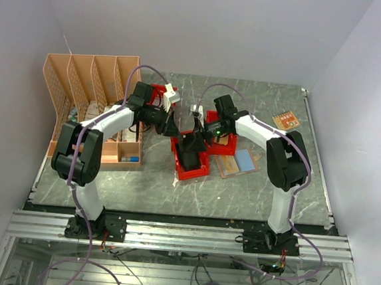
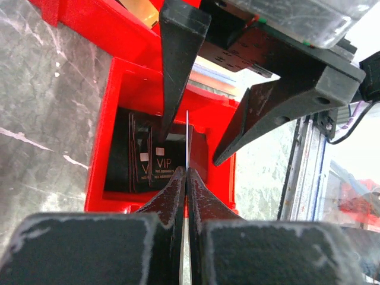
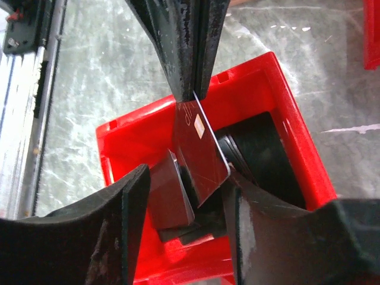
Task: Put the credit cards into the card holder
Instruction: Adjust the credit card.
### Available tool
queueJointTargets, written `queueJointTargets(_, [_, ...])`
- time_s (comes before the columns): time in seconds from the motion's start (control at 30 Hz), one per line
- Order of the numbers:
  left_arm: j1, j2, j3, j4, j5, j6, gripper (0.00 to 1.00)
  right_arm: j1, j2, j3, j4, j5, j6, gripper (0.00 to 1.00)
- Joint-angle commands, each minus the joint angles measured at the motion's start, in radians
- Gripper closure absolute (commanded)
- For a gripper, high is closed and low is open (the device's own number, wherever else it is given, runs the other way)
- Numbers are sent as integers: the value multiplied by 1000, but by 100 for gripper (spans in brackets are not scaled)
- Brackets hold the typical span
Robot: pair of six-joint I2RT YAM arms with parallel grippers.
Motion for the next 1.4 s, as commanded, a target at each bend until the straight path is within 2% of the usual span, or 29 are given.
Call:
queueJointTargets(0.0, [-4,-3,51,-59,-44,66,93,1,-27,8,11,49,-12,42])
queueJointTargets(0.17, [2,-57,57,-93,-137,87,93,-25,-113,-1,26,113,-25,29])
queueJointTargets(0.33, [2,-141,53,-75,-194,62,93,-84,-210,1,3,76,-64,26])
queueJointTargets(0.43, [-2,-191,26,-5,-153,-10,93,-130,-271,-2,-25,29,-100,25])
queueJointTargets(0.6, [-60,-259,-59,217,-93,-247,93,-212,-386,-36,-79,-46,-108,24])
queueJointTargets(0.77, [-145,-242,-96,374,-70,-412,93,-245,-436,-26,-387,-64,-262,25])
queueJointTargets(0.87, [-200,-209,-82,407,-79,-444,93,-255,-476,-49,-485,-34,-292,25])
queueJointTargets(1.0, [-253,-156,-62,464,-79,-499,93,-301,-538,-98,-482,28,-226,24])
queueJointTargets(1.17, [-268,-111,-100,634,-58,-616,93,-384,-549,-166,-469,-20,-203,23])
queueJointTargets(1.37, [-283,-75,-70,617,-55,-608,93,-372,-496,-195,-460,-131,-186,20])
